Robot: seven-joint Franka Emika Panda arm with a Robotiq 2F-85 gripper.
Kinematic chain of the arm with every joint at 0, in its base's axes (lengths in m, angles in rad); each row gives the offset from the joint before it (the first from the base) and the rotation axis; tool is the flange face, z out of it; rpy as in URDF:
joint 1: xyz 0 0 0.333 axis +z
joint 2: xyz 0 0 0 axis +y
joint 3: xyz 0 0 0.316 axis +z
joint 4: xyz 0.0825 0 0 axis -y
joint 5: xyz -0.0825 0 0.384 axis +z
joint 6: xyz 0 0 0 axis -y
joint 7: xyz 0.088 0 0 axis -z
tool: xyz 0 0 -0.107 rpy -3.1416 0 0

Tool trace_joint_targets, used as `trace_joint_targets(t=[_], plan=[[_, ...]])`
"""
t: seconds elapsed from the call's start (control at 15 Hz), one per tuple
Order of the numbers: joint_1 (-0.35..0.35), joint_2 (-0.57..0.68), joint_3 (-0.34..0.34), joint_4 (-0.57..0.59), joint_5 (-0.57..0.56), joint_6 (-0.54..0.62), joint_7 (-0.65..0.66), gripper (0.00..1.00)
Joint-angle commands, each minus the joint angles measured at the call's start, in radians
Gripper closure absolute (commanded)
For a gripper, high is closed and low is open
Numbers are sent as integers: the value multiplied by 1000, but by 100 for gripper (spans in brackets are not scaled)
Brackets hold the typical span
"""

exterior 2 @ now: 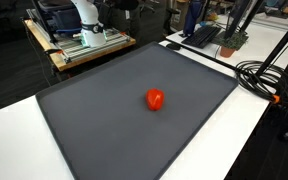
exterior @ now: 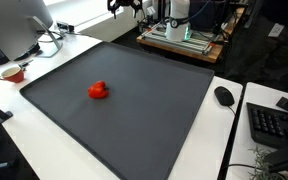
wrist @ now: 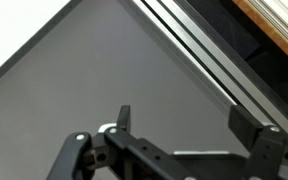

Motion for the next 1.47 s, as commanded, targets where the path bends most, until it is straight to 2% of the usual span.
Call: trace_joint_targets(t=[0.0, 0.53, 0.6, 0.67, 0.8, 1.07, 1.13, 1.2, 1.4], plan=[[8, 131, 50, 43, -147, -17, 29, 0], [107, 328, 166, 11, -347, -8, 21, 0], [122, 341, 183, 24, -333, -27, -15, 0], [98, 319, 164, 16, -304, -5, 13, 0], [120, 345, 188, 19, -307, -13, 13, 0], [121, 348, 189, 23, -309, -17, 2, 0], [123, 380, 186, 32, -394, 39, 50, 0], [124, 390, 187, 35, -428, 69, 60, 0], [137, 467, 203, 68, -579, 167, 31, 0]])
